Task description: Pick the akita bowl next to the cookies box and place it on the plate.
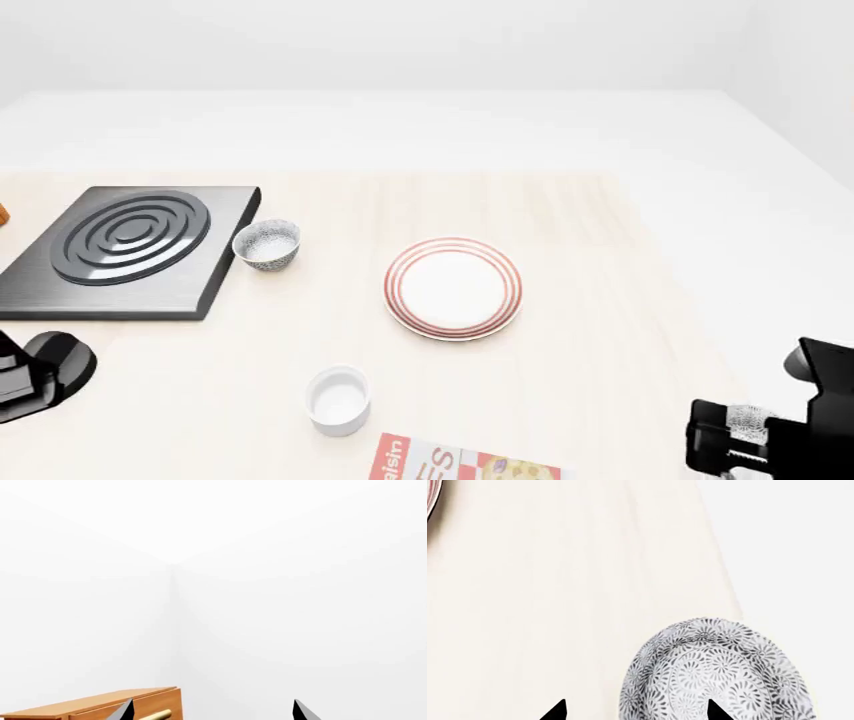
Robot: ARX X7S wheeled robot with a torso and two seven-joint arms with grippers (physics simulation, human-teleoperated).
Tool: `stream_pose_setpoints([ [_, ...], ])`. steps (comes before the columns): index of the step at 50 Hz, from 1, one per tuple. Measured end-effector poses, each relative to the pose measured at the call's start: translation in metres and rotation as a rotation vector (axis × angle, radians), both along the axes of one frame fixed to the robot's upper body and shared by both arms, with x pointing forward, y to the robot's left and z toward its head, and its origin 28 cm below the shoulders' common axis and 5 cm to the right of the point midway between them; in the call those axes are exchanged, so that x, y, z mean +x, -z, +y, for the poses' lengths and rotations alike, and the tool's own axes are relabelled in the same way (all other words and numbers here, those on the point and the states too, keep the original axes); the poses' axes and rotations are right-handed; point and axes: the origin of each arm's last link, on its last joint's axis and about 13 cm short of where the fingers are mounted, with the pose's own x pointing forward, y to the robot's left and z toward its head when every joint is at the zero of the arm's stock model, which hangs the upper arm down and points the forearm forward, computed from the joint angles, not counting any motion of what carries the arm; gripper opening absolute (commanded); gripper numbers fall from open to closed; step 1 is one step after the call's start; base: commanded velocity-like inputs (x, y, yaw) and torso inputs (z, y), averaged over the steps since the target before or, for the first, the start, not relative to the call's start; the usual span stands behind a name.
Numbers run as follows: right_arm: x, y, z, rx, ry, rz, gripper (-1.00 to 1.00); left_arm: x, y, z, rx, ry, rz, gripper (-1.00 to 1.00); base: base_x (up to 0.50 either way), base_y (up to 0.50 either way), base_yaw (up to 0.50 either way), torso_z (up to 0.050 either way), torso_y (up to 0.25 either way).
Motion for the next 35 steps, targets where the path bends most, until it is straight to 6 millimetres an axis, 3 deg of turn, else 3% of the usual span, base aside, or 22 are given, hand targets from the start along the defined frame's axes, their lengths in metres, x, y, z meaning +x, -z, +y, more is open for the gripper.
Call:
stream_pose_setpoints([
  [35, 0.006, 0.030, 0.001, 0.007, -0.008, 0.024, 1.00, 0.001, 0.001, 0.000, 0.000, 0.002, 0.004, 1.00, 0.00, 0.00, 0.00, 0.000, 0.000],
])
